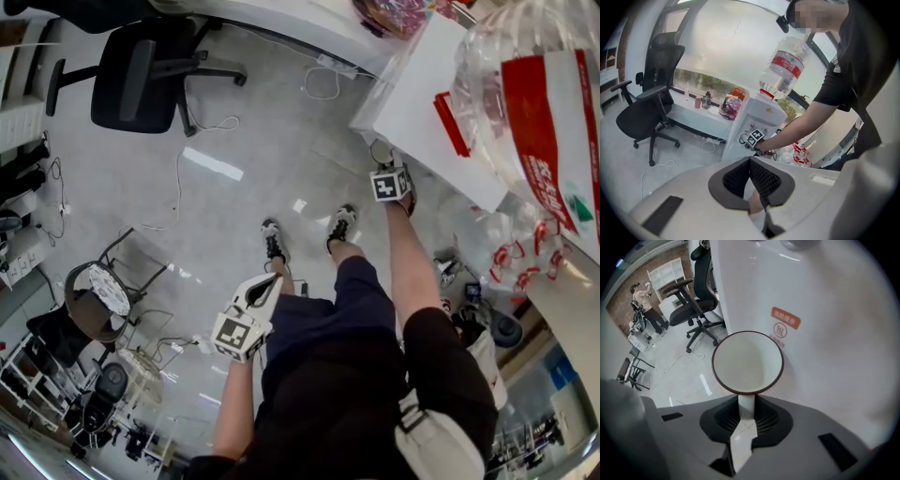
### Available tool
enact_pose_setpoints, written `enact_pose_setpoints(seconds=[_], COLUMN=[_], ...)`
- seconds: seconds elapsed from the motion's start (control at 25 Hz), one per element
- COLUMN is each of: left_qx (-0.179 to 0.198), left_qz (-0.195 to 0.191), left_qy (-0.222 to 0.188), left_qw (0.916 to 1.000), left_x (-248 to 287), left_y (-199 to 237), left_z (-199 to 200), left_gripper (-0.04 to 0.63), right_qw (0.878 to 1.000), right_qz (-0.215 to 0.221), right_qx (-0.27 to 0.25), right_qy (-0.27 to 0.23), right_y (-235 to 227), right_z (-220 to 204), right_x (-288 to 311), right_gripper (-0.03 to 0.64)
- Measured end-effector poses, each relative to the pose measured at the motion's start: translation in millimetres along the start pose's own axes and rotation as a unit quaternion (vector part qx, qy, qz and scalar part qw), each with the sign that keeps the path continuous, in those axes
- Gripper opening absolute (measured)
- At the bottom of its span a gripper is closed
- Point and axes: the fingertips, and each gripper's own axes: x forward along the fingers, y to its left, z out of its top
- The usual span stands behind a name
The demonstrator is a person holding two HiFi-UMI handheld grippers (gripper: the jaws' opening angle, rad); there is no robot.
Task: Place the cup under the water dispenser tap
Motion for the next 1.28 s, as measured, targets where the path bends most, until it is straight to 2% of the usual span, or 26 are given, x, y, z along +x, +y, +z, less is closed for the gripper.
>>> enact_pose_setpoints(seconds=[0.28,0.4,0.6,0.76,0.88,1.04,1.16,1.28], left_qx=[0.024,0.028,0.019,0.030,0.047,0.067,0.083,0.122], left_qz=[-0.015,-0.017,-0.021,-0.031,-0.042,-0.058,-0.070,-0.086], left_qy=[0.010,0.008,0.000,-0.006,-0.010,-0.018,-0.019,-0.031], left_qw=[0.9996,0.9994,0.9996,0.9991,0.9980,0.9959,0.9939,0.9884], left_x=[5,5,3,1,0,-5,-11,-15], left_y=[-13,-16,-17,-15,-17,-22,-27,-35], left_z=[-3,-1,1,11,22,36,43,49], left_gripper=[-0.002,-0.002,-0.002,-0.002,-0.002,-0.001,-0.002,0.000], right_qw=[0.999,1.000,0.999,0.997,0.997,0.998,0.997,0.993], right_qz=[-0.021,-0.021,-0.037,-0.054,-0.053,-0.046,-0.042,-0.037], right_qx=[-0.023,-0.015,-0.023,-0.037,-0.021,-0.005,0.013,0.053], right_qy=[0.003,-0.001,-0.020,-0.040,-0.045,-0.048,-0.068,-0.097], right_y=[-6,-7,-11,-2,5,17,23,20], right_z=[7,6,7,3,-12,-38,-43,-39], right_x=[1,1,-9,-36,-56,-82,-112,-145], right_gripper=[0.044,0.049,0.135,0.147,0.147,0.135,0.066,0.020])
